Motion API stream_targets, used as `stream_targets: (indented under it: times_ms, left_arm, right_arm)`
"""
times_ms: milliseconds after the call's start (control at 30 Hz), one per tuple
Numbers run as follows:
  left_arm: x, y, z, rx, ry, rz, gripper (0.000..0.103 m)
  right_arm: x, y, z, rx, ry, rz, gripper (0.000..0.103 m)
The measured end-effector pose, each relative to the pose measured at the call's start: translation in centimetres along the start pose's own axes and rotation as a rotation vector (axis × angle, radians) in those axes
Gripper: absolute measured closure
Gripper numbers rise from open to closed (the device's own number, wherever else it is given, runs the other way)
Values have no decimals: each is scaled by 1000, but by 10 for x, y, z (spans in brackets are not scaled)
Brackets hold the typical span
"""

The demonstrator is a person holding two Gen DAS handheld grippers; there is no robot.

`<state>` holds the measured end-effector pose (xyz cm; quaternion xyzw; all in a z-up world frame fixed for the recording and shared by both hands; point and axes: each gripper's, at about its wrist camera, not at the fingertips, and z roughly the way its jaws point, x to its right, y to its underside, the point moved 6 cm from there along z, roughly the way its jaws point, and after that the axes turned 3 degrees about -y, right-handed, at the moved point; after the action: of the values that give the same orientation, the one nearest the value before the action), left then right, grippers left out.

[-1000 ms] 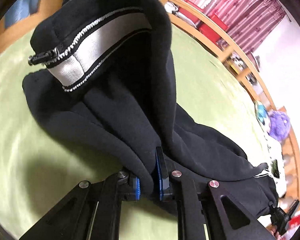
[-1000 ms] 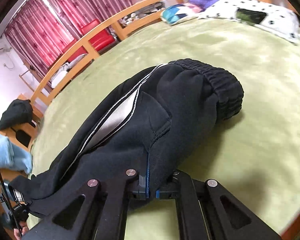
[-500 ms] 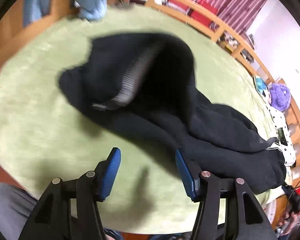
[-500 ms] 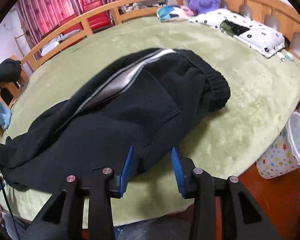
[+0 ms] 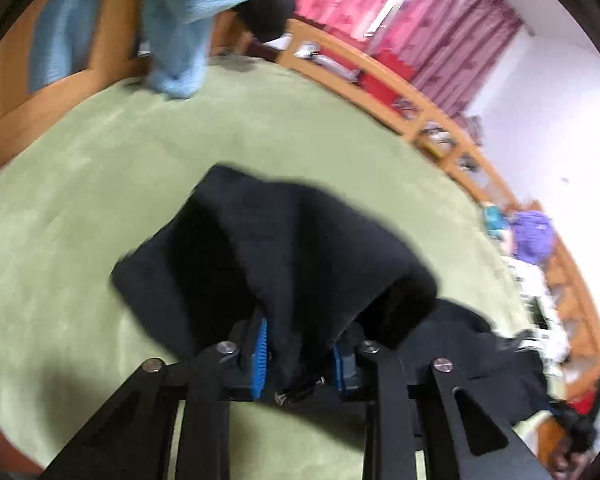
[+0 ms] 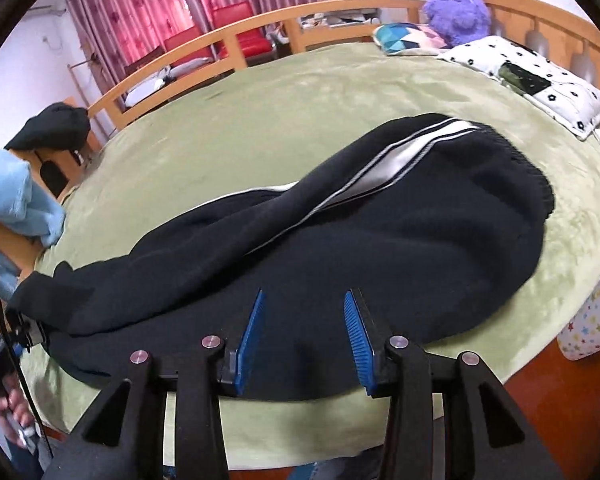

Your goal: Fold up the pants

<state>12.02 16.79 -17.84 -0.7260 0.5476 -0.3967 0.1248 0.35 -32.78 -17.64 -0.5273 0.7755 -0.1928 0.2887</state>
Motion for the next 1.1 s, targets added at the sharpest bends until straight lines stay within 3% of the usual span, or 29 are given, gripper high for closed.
stream_targets:
  times_ms: [100, 233, 333, 400, 433, 467, 533, 667, 900, 1000, 1100]
  left_arm:
    - [13, -46, -29, 104, 15, 55, 84]
    - [22, -104, -37, 133, 47, 33, 84]
    - [31, -129, -13, 115, 12, 57, 82]
    - [35, -136, 15, 56, -20, 59, 69]
    - [33, -138, 32, 11, -66, 51, 52]
    - [28, -139, 44, -10, -108, 41, 40]
    - [23, -139, 50, -1, -115, 36, 38]
    - [-1, -127, 41, 10, -108, 5, 25]
    - [-44, -69, 70, -113, -157, -34, 26]
    - [-48, -50, 93, -174, -96, -94, 26]
    - [-49, -49, 113, -155, -109, -125, 27]
  right_arm:
    - [-7, 5, 1, 2, 16, 3, 62]
    - [-7, 9, 3, 0, 25, 27, 62]
    - [-5, 11, 7, -4, 35, 41, 62]
    - [-4, 13, 10, -13, 41, 53, 62]
    - [-3, 15, 12, -18, 40, 58, 62]
    - [-2, 16, 14, -25, 42, 61, 62]
    - [-1, 20, 18, -43, 54, 61, 62]
    - [0, 26, 26, -61, 69, 47, 62]
    - [-4, 30, 45, -100, 55, 55, 62]
    - [-9, 31, 53, -115, 48, 51, 62]
    - [-11, 32, 58, -121, 62, 43, 62]
